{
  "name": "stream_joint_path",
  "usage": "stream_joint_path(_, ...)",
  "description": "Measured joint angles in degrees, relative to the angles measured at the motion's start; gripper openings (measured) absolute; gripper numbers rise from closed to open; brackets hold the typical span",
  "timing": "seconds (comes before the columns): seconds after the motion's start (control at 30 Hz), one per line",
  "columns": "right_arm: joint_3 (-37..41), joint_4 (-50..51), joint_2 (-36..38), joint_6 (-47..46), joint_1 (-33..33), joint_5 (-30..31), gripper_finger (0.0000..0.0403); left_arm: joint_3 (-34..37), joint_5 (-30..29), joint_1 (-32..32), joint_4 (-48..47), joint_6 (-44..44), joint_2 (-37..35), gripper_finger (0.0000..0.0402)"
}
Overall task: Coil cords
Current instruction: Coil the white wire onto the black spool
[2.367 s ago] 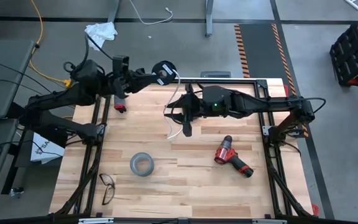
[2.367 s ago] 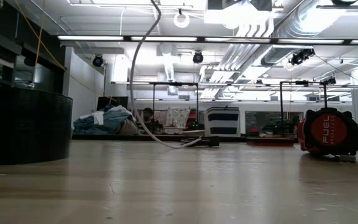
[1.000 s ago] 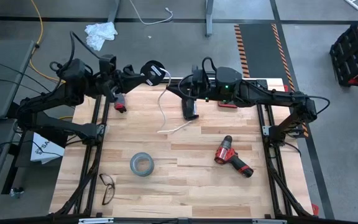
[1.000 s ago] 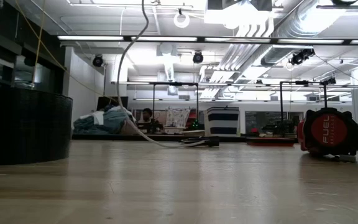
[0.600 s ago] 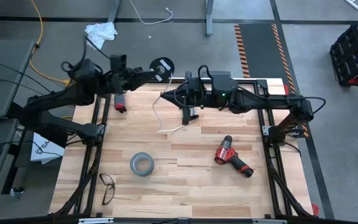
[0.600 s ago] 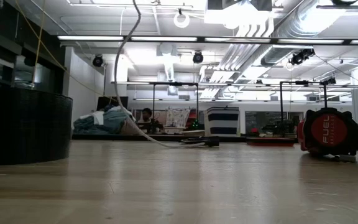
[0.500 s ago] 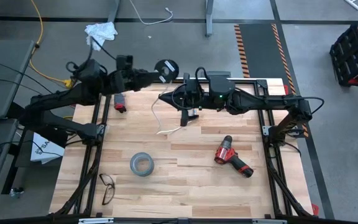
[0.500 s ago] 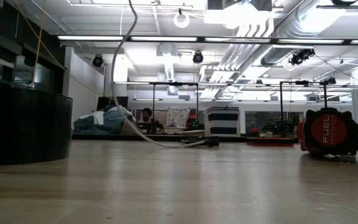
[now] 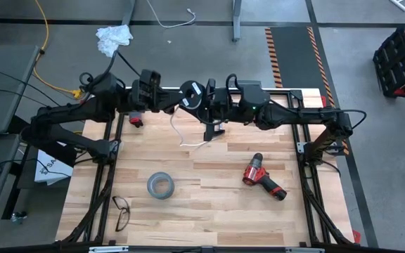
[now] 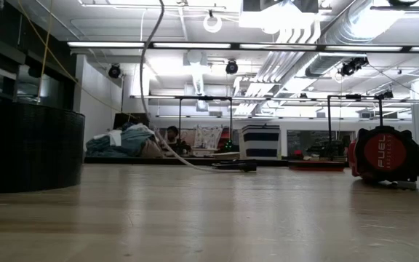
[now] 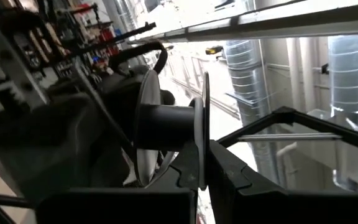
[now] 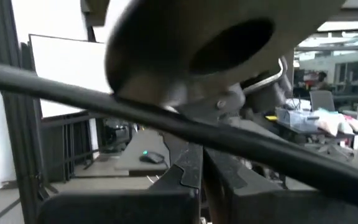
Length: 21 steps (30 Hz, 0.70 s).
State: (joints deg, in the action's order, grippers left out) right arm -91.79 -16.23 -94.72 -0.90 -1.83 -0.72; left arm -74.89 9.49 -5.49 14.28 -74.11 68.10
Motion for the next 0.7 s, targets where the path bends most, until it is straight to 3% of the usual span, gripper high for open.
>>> stream_joint_path(0.43, 0.0, -4.81, 0.0, 0.93, -0.44, -1.26, 0.0, -0.04, -5.79, 3.47, 0.4, -1.72, 0.44, 0.0007)
stream_joint_path(0.7, 0.0, -4.68, 0.0, 1.79, -2.28, -1.28, 0.0, -0.04, -4.39, 4.59, 0.3, -1.82, 0.87, 0.0007)
